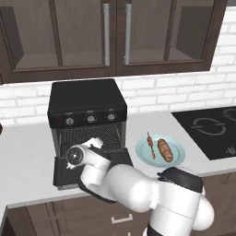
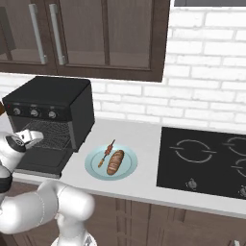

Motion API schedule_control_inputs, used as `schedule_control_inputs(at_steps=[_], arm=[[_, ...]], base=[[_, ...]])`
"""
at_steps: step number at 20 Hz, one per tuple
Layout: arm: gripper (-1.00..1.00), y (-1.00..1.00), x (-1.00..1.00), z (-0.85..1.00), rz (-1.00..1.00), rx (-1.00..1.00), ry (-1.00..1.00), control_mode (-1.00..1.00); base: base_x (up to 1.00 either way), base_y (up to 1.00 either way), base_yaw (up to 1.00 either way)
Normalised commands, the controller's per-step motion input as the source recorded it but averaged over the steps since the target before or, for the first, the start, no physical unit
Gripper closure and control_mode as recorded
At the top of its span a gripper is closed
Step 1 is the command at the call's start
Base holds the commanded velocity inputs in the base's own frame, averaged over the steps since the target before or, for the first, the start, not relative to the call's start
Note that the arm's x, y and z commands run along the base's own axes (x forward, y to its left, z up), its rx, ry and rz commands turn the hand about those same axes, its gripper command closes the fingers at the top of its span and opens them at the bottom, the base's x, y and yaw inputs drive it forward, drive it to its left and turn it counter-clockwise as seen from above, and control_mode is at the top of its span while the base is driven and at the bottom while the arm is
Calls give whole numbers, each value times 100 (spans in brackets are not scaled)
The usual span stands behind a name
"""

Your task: Pick up the kebab skewer and baguette bread, and place them inside the toaster oven. Close the toaster oven door and start by setting the timer.

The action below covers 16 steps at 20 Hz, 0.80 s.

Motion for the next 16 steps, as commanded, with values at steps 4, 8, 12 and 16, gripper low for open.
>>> schedule_control_inputs(at_steps=[4,8,12,16], arm=[[100,0,-35,14,-11,9,3,-100],[100,0,-51,15,-12,12,6,-100],[100,0,-44,12,-13,13,7,-100],[100,0,-38,16,-12,12,8,-100]], base=[[0,0,0],[0,0,0],[0,0,0],[0,0,0]])
